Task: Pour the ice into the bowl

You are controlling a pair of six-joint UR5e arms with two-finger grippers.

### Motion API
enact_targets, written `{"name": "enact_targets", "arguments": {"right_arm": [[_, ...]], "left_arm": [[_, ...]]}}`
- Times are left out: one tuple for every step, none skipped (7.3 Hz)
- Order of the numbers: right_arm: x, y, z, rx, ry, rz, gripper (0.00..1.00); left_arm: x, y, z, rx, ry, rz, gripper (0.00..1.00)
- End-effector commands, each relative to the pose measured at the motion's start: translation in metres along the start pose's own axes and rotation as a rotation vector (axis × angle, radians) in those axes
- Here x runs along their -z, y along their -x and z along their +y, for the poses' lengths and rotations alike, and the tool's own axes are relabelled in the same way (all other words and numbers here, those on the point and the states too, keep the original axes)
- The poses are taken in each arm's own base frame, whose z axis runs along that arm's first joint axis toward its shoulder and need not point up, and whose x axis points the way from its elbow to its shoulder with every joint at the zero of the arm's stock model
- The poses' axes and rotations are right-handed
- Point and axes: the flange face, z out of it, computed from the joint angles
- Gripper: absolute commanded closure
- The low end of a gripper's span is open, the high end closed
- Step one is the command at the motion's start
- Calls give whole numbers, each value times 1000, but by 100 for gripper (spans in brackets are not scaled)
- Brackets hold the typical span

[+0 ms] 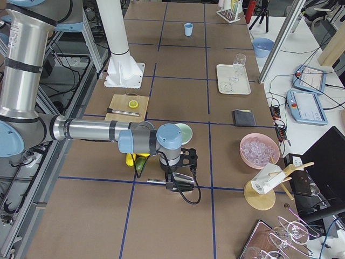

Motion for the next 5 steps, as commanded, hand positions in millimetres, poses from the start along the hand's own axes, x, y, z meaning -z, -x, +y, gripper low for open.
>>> {"name": "enact_targets", "arguments": {"right_arm": [[1,0,-1,5,-2,0,0],[1,1,-1,6,-1,0,0],[0,1,-1,8,0,0,0],[-11,14,-7,56,29,31,0],[-15,14,-7,64,40,81,0]], "left_arm": [[1,-1,-3,-8,-2,-6,0],[1,-1,-3,-8,-2,-3,0],[0,-1,-2,-7,-1,-3,0],[0,-1,-2,-5,0,-3,0],[-1,0,-1,-3,2,-3,0]]}}
